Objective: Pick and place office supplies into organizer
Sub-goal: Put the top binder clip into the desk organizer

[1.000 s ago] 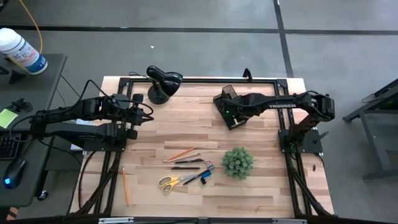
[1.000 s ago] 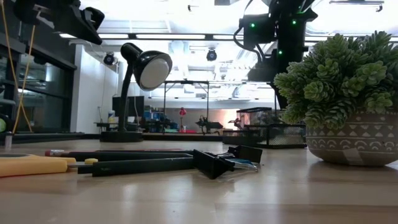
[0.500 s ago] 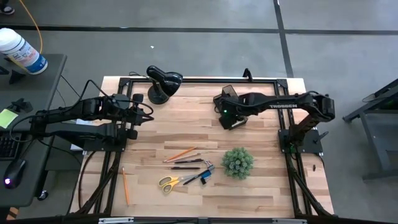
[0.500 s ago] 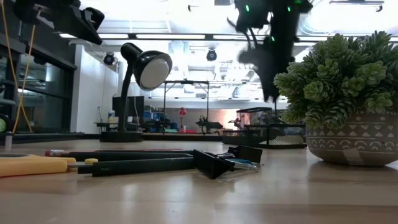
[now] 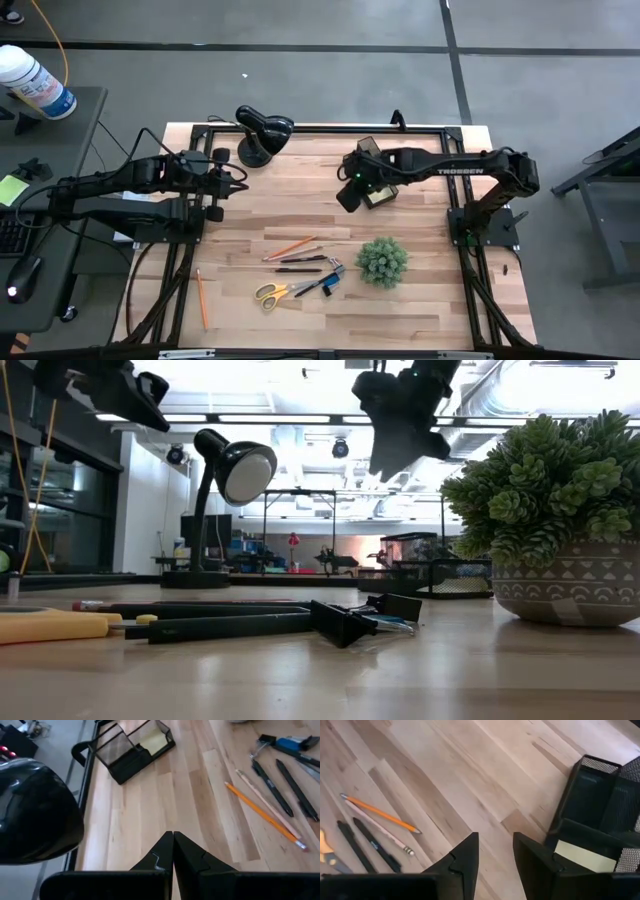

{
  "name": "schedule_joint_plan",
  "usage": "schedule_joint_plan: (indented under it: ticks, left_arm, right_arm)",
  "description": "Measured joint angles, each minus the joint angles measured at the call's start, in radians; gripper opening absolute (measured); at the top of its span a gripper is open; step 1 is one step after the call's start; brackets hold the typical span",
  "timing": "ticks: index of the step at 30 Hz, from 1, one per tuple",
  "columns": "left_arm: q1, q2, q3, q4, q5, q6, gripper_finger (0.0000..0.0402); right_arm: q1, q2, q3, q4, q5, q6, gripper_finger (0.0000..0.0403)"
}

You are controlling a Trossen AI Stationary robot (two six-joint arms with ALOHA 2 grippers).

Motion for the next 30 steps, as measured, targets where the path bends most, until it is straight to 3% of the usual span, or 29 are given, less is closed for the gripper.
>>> schedule_joint_plan:
  ticks: [5, 13, 16, 24, 30]
  left_arm:
    - [0.0, 0.001, 0.0, 0.0, 0.07, -0.111, 0.0001]
    - [0.0, 0.001, 0.0, 0.003, 0.349, -0.237, 0.0001]
    - [0.0, 0.001, 0.0, 0.003, 0.406, -0.328, 0.0001]
    - [-0.017, 0.027, 0.0, 0.015, 0.424, -0.517, 0.0001]
    - [-0.121, 0.1, 0.0, 0.183, 0.389, -0.615, 0.0]
  right_arm:
    - [0.009, 0.0, 0.0, 0.006, -0.083, -0.082, 0.0118]
    - [0.036, 0.0, 0.0, 0.014, -0.123, -0.208, 0.0117]
    - [0.044, 0.0, 0.0, 0.014, -0.142, -0.223, 0.0117]
    - [0.087, 0.0, 0.0, 0.021, -0.203, -0.21, 0.0117]
    - [0.124, 0.005, -0.001, 0.025, -0.177, -0.076, 0.0117]
